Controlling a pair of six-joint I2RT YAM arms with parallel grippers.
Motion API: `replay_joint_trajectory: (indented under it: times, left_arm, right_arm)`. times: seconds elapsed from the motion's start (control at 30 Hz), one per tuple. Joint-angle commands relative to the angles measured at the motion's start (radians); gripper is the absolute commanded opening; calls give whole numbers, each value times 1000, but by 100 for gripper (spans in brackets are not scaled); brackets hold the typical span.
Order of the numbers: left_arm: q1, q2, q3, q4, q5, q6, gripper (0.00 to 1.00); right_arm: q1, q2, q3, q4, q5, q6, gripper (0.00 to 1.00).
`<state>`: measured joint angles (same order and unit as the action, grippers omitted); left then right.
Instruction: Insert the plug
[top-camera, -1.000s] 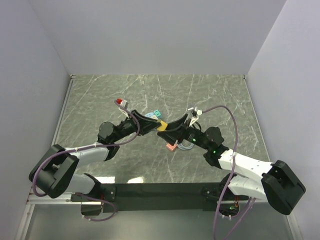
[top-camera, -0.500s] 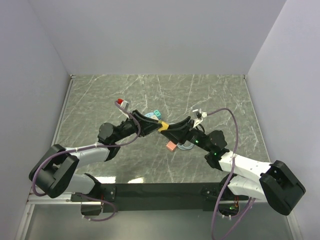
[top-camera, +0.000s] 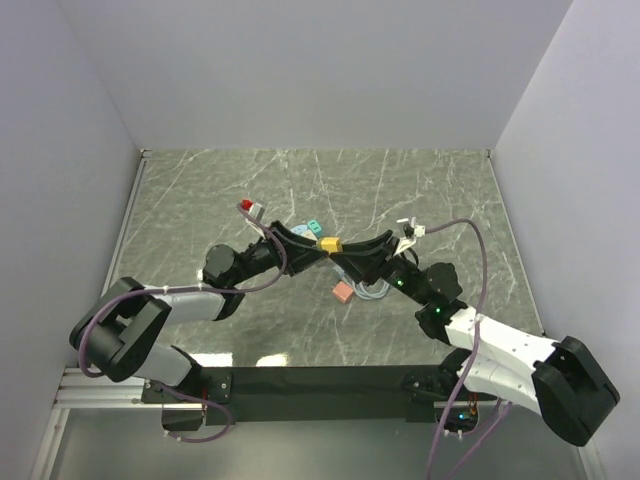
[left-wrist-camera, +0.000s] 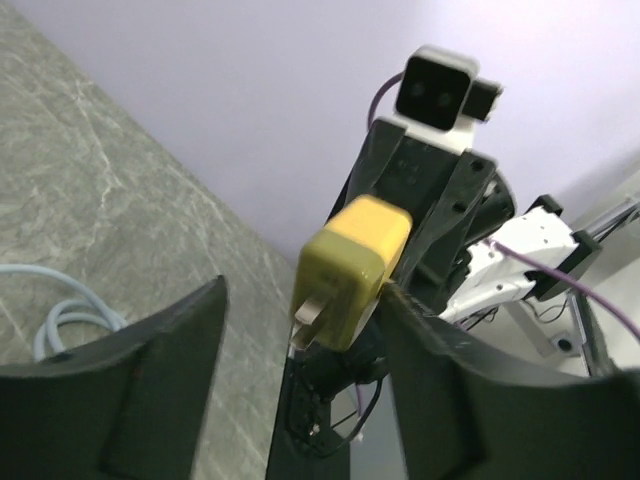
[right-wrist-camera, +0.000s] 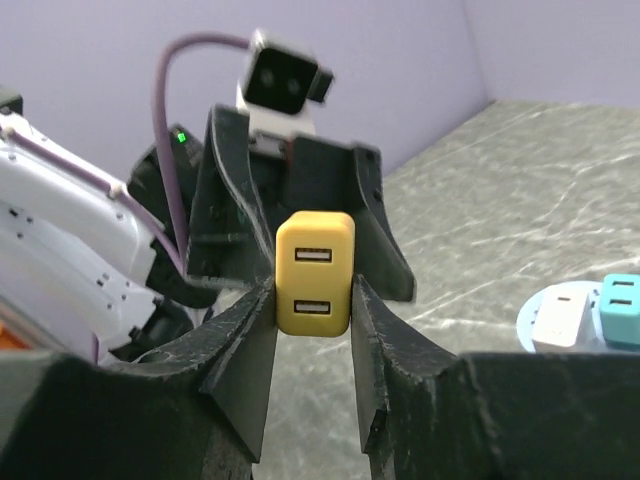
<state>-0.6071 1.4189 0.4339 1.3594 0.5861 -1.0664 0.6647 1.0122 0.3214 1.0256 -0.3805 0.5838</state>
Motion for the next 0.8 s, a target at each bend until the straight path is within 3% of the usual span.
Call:
replay_joint_trajectory:
  times: [0.0,0.27,0.47,0.6,0.63,0.77]
  left_arm:
    - [-5,25,-9,498,0,31,72]
    - [20,31,-17,500,6,37,82]
    - [167,-26,-96,488,-14,57,82]
    - [234,-40,-98,250,-159,201,78]
    - [231,-41,-83,75,-201,294,77]
    - [225,26,74,-235,-426,454,75]
  right_arm:
    - [-13,-66,27,-10,63,-62,0]
    - [-19,-93,57,-169,114,-139,0]
    - [-25,-89,102,-312,189,-209,0]
    - [-25,-90,123,-363,224,-237,0]
    - [-25,-89,130,-375,227,-243,0]
    - [-25,-86,128,-371,219,-242,0]
